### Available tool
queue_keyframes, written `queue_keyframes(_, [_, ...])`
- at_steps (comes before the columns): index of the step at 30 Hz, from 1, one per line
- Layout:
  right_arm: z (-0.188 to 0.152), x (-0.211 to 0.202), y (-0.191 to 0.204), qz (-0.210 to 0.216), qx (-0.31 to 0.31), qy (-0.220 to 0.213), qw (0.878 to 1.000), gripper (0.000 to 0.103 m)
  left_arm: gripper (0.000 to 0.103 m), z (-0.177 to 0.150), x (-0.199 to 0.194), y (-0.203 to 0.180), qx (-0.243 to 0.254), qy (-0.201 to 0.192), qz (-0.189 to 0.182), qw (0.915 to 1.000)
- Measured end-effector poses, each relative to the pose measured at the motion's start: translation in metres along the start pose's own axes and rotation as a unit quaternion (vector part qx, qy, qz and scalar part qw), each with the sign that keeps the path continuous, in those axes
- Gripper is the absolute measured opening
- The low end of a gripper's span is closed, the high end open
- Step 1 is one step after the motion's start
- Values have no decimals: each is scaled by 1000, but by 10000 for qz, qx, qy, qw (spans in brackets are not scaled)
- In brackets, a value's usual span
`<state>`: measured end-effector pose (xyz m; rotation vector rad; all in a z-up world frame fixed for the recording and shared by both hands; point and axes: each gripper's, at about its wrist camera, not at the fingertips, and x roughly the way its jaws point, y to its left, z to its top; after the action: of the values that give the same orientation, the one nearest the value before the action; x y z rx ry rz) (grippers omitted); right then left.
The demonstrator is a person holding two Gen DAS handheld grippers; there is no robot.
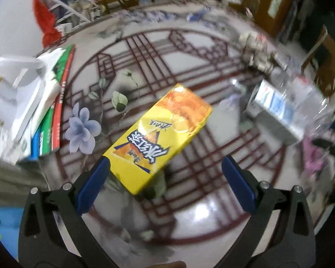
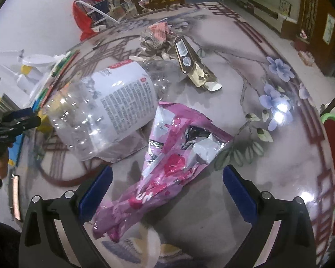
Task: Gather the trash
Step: 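Grasp the yellow chip box with the left tool while the right tool grasps the pink bag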
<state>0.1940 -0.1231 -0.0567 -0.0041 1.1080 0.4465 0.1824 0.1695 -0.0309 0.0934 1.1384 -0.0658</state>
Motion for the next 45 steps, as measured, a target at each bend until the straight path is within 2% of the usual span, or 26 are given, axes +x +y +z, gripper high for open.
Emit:
queue_keyframes(4, [1, 8, -2, -98, -124, 79, 9998, 94, 98, 2, 16, 9, 141, 84, 99, 9998])
queue_keyframes(8, [2, 15, -5, -33, -163, 161, 9997, 86, 98, 5, 20, 17, -4, -58, 220, 9997])
queue_keyframes(12, [3, 19, -1, -114, -354, 147, 9992, 85, 98, 10, 25, 19, -33, -169, 372, 9992])
queue_keyframes(18, [2, 20, -1, -111, -422, 136, 9990, 85, 98, 13, 33, 18, 97, -99, 286, 9995])
queue_keyframes(22, [3, 20, -2, -65, -413, 126, 9990, 85, 96, 8, 44, 22, -135, 76, -70, 9999])
queue_keyframes(24, [5, 21, -1, -84, -451, 118, 9989, 83, 91, 5, 46, 17, -30, 55, 68, 10000])
queue_keyframes(26, [6, 21, -1, -114, -494, 97, 9987, 77, 84, 4, 44, 13, 11, 45, 186, 9998])
queue_keyframes(33, [4, 21, 0, -344, -797, 60, 9962, 58, 61, -3, 34, -5, -5, 97, 237, 9997])
queue_keyframes(35, [4, 20, -4, -333, -747, 50, 9966, 43, 57, -6, 30, -10, -94, 145, 134, 9998])
queue_keyframes(38, [5, 17, -13, -217, -621, 62, 9978, 34, 57, -10, 27, -14, -251, 196, -28, 9995])
queue_keyframes(41, [4, 13, -20, -129, -515, 91, 9985, 32, 57, -15, 23, -20, -332, 207, 39, 9992])
queue_keyframes(45, [-1, 4, -24, -97, -470, 83, 9988, 29, 56, -23, 9, -21, -797, 107, -60, 9967])
